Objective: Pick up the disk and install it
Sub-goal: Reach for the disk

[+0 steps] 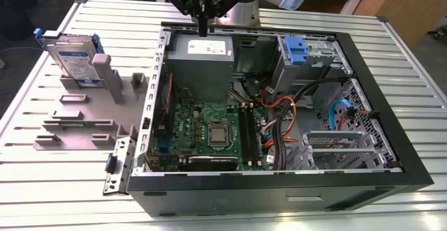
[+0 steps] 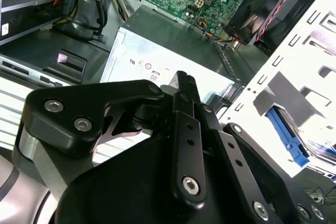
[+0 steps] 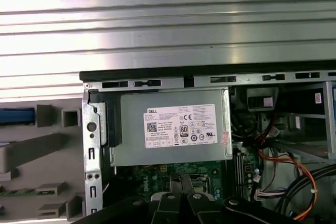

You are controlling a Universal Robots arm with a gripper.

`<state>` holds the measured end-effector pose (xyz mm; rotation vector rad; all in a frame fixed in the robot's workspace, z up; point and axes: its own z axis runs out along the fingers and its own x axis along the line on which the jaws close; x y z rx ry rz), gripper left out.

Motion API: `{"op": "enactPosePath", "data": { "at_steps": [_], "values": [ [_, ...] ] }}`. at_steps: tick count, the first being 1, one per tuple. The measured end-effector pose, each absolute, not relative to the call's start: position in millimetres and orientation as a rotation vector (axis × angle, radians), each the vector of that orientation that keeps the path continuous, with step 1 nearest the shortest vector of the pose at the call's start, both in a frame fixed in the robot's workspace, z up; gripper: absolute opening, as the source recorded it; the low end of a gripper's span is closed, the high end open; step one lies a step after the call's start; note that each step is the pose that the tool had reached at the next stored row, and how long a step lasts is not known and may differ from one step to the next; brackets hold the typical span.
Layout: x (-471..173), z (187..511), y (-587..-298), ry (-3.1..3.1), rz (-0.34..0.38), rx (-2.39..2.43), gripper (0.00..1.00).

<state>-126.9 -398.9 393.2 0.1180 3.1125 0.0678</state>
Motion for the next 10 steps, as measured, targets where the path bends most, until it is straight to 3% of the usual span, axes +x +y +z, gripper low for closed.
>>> {"op": "enactPosePath", "data": {
  "at_steps": [10],
  "values": [
    [-130.7,393.0,-398.9,3.113,0.068,0.118,0.11]
  ]
}}
